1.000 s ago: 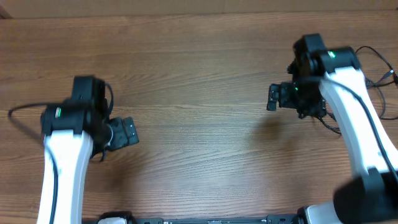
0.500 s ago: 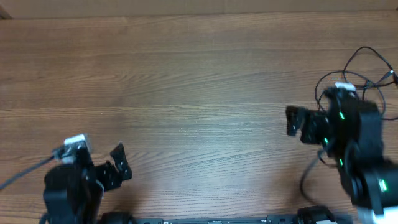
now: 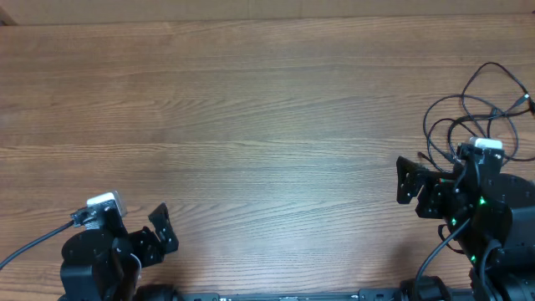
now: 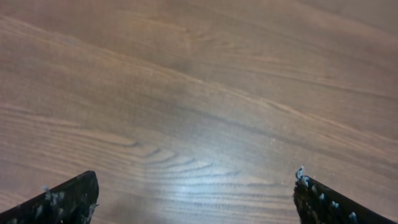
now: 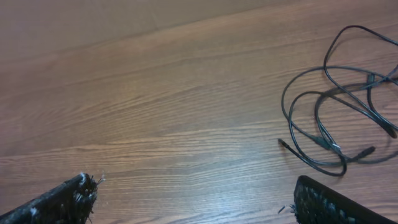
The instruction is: Untangle cables
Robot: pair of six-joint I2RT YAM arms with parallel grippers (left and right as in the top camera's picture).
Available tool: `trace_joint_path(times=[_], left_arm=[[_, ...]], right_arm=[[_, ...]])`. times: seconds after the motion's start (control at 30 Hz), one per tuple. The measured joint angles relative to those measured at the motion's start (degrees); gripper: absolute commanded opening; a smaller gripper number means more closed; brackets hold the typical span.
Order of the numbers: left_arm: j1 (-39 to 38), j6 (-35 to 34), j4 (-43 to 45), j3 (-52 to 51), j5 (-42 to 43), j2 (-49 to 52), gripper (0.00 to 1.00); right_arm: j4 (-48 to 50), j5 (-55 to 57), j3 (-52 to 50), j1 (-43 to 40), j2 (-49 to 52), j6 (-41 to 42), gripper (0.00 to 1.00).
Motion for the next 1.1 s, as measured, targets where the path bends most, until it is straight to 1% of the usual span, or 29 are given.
trace_joint_path(times=[0.2, 0.6, 0.7, 0.77, 0.87, 1.03, 1.1], left_arm=[[0.0, -0.4, -2.9, 0.0, 0.0, 0.0, 1.0], [0.0, -0.6, -3.0, 0.0, 0.0, 0.0, 1.0], [0.0, -0.6, -3.0, 0.0, 0.0, 0.0, 1.0], [0.0, -0.5, -3.0, 0.0, 0.0, 0.0, 1.0], [0.0, -0.6, -3.0, -0.1, 0.0, 0.0, 1.0], [0.0, -0.6, -3.1, -0.2, 0.0, 0.0, 0.99], [0.0, -0.6, -3.2, -0.3, 0.0, 0.0, 1.0]], right_arm=[[-0.2, 0.0, -0.1, 0.0, 0.0, 0.0, 1.0], [-2.7, 4.3, -0.1, 0.0, 0.0, -2.2, 1.0], [-0.5, 4.6, -1.0, 0.0, -0.7, -2.6, 1.0], [4.5, 4.7, -2.8, 0.0, -2.4, -2.6, 1.0], [14.6, 4.8, -8.0, 0.0, -8.1, -2.9, 1.0], [29.2, 4.7, -19.9, 0.0, -19.1, -3.0, 1.0], [37.5, 4.7, -26.6, 0.0, -23.9, -3.1, 1.0]])
